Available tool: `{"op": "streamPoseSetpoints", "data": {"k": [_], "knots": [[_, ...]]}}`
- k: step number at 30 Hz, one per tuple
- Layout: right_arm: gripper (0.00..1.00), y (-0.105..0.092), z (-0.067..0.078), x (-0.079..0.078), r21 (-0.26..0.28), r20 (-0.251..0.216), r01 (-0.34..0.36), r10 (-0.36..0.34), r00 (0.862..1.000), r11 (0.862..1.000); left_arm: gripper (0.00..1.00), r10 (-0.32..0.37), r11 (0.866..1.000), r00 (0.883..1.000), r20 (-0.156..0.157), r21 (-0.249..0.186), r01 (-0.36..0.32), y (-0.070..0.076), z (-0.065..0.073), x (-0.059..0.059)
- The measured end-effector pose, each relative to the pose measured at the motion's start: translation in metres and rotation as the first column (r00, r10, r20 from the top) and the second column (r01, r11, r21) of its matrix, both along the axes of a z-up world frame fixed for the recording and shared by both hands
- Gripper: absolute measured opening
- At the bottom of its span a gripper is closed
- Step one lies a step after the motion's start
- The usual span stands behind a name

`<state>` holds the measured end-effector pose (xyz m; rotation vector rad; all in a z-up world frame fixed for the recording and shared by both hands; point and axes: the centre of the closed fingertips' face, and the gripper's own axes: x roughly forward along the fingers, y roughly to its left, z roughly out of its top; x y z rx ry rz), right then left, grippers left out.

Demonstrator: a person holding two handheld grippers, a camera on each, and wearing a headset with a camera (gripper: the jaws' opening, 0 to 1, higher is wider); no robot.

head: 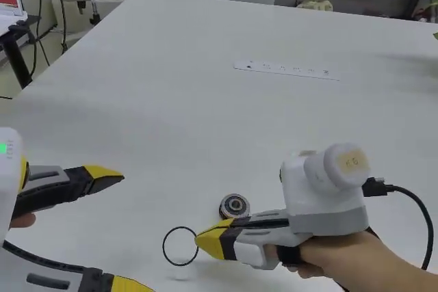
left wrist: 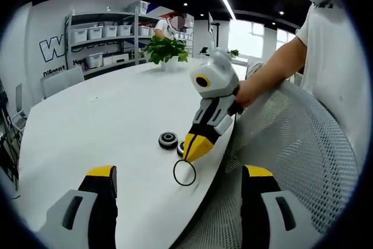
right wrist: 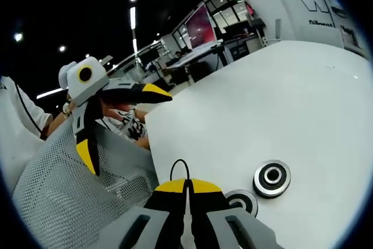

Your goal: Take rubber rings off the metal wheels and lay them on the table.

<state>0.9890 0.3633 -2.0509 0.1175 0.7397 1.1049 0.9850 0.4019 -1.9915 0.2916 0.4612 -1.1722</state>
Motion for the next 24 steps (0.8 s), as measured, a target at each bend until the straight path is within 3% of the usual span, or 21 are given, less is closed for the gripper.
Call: {"op": "streamPoseSetpoints", "data": {"k": [2,6,13,19,24], "knots": [[0.0,0.003,0.0,0.0,0.005,0.021,-0.009,0.009,1.0,1.0,0.86,0.001,1.0,1.0,-0.002,-0.006,-0.001,-0.001,0.0,0.0],[0.0,0.002,-0.005,0.008,-0.04,0.091,-0.003,0.006,0.996,0.999,0.85,-0.002,1.0,1.0,-0.001,0.004,0.002,0.0,-0.001,0.0],[0.0,-0.004,-0.008,0.017,-0.071,0.132,0.021,-0.011,0.991,0.997,0.86,-0.008,1.0,1.0,-0.001,0.014,0.008,-0.001,-0.002,-0.001],[0.0,-0.008,-0.007,0.022,-0.068,0.132,0.043,-0.034,0.991,0.997,0.86,-0.002,1.0,1.0,-0.001,0.011,0.002,0.0,-0.002,-0.001],[0.07,-0.01,-0.01,0.023,-0.085,0.128,0.046,-0.034,0.991,0.995,0.85,-0.003,1.0,1.0,-0.001,0.017,0.003,0.0,-0.003,-0.001]]}}
